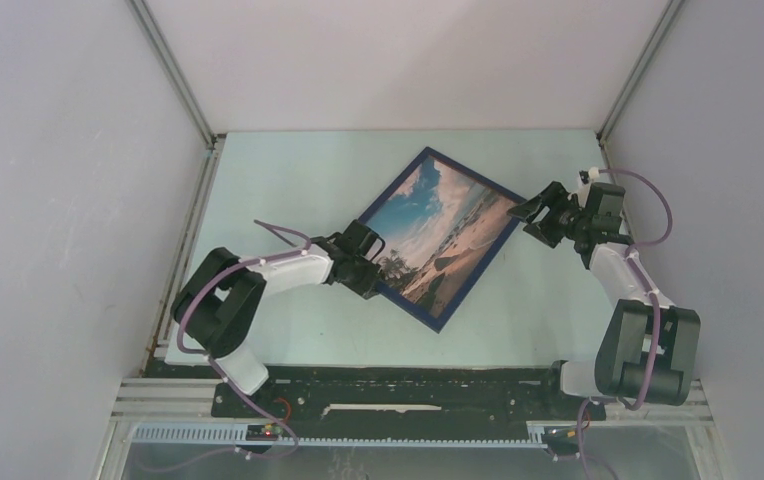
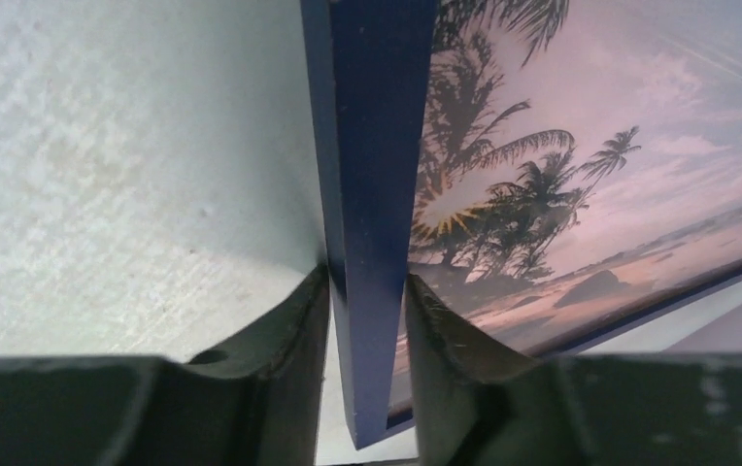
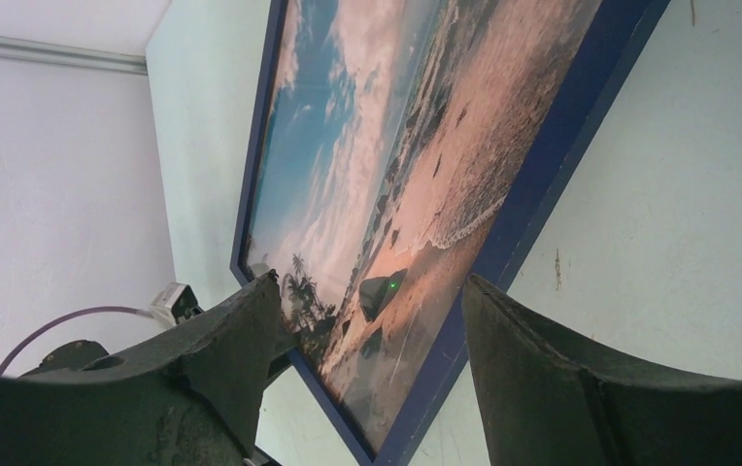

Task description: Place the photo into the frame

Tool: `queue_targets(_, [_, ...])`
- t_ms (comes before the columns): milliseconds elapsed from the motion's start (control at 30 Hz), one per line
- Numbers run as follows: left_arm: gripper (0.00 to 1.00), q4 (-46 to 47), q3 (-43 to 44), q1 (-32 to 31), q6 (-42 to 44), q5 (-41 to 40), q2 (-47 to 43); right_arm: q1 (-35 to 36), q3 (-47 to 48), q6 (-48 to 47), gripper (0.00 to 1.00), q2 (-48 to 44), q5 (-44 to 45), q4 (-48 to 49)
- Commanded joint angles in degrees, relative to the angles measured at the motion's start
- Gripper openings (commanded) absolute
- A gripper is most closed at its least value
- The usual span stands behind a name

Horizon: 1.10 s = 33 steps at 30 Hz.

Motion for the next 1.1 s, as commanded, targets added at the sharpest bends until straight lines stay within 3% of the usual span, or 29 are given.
queue_targets(0, [0.25, -0.20, 1.00, 1.07, 1.40, -2.45, 2.11, -0.31, 2.43, -0.96, 0.76, -0.16, -0.73, 0.70])
queue_targets(133, [0.02, -7.85, 3.82, 4.63, 13.54, -6.02, 3.64, -0.48, 2.43, -1.07, 0.76, -0.41, -0.72, 0.45])
queue_targets(367, [0.00, -18.06, 10.90, 14.31, 47.17, -16.55, 7.81, -0.66, 2.43, -1.02, 0.76, -0.35, -1.03, 0.40])
queue_targets(467, [0.00, -13.30, 8.28, 20.78, 59.58, -10.83, 6.49, -0.66, 2.43, -0.99, 0.76, -0.41, -1.12, 0.38])
queue_targets(567, [0.00, -10.91, 7.57, 27.56, 59.37, 0.89, 6.28, -0.66, 2.43, -1.06, 0.76, -0.72, -1.07, 0.29])
queue_targets(667, [0.01, -9.30, 7.33, 30.61, 57.77, 1.12, 2.64, -0.46, 2.43, -1.46, 0.76, -1.61, -0.30, -0.20])
queue_targets(700, [0.06, -9.02, 7.21, 31.15, 57.55, 0.31, 0.37, -0.29, 2.46, -1.71, 0.76, -2.11, 0.01, -0.42])
queue_targets(733, [0.18, -8.42, 7.05, 31.46, 57.45, -0.04, -3.06, -0.05, 2.44, -2.03, 0.77, -2.74, 0.37, -0.68])
queue_targets(800, [0.52, -7.86, 6.84, 31.81, 57.61, -0.17, -8.51, 0.84, 2.48, -2.71, 0.78, -4.17, 1.33, -1.39])
queue_targets(867, [0.73, -6.78, 6.48, 31.86, 58.56, 0.28, -14.90, 2.29, 3.44, -3.97, 0.79, -5.87, 2.87, -3.43])
queue_targets(933, [0.84, -4.72, 5.30, 31.78, 60.13, 1.36, -23.12, 4.91, 5.20, -5.64, 0.81, -8.47, 6.06, -7.61])
queue_targets(1067, [0.97, -2.50, 5.44, 30.52, 65.11, 4.28, -39.76, 14.09, 10.47, -9.58, 0.83, -14.68, 14.26, -18.18])
